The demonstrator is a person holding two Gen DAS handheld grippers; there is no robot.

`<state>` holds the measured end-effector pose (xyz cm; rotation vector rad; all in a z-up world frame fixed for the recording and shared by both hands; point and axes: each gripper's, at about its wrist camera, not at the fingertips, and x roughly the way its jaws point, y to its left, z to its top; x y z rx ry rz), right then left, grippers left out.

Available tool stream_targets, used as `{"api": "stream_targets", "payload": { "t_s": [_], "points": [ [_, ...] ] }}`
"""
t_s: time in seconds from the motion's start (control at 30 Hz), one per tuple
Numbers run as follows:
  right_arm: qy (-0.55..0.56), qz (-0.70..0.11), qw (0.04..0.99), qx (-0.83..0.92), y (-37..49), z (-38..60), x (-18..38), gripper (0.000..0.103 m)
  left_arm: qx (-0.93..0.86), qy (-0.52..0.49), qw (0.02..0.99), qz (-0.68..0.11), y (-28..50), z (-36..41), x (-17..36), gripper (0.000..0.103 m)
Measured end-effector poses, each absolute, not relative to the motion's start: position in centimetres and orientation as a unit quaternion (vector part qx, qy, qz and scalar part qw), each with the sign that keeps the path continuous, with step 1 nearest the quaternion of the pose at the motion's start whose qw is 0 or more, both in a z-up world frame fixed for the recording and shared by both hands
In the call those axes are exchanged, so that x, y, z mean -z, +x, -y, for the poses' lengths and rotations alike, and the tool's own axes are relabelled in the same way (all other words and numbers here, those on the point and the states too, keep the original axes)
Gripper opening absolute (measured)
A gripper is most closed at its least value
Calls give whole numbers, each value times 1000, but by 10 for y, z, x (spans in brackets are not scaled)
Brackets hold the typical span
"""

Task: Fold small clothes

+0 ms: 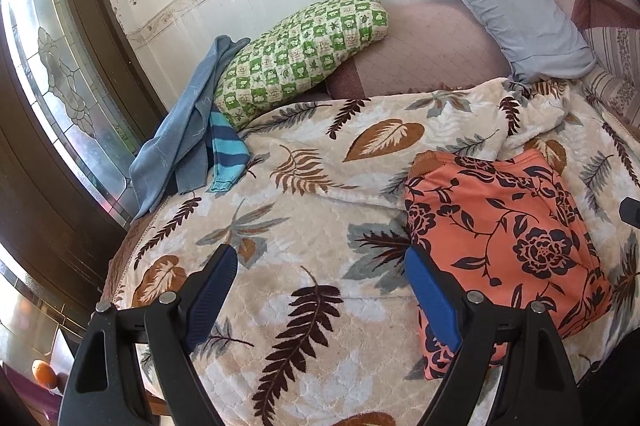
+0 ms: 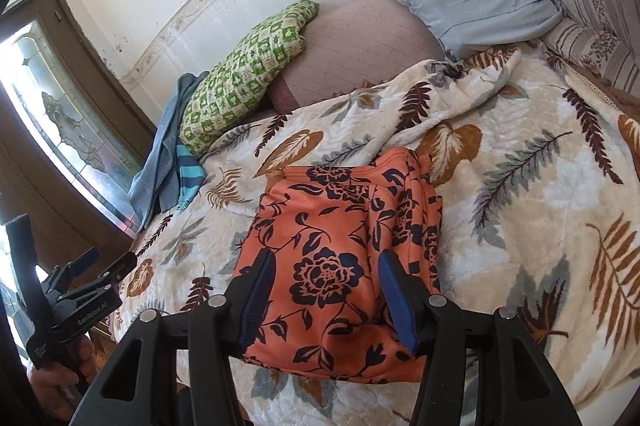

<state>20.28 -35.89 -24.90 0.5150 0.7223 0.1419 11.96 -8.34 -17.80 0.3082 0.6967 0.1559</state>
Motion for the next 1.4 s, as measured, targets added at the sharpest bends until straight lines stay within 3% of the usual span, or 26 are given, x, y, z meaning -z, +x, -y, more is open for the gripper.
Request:
{"api": "stream_targets", "payload": {
  "t_s": [0.63, 0.83, 0.9, 1.23, 1.4],
  "points": [
    [280, -359, 890, -38, 199, 409, 276, 57, -47, 175, 916, -358, 139, 128, 201, 86],
    [311, -355, 881, -45, 202, 426, 286, 66, -28, 174, 912, -371, 152, 136, 217, 86],
    [327, -363, 870, -63, 211, 431, 292, 71, -3, 156, 910, -384, 165, 136, 225, 86],
    [367, -445, 811, -98, 272, 432, 336, 71, 158, -6, 852, -498, 218, 127, 276, 86],
    [343, -489, 793, -125, 303, 405, 353, 72, 166, -11, 845, -509, 227, 124, 291, 88]
  ]
}}
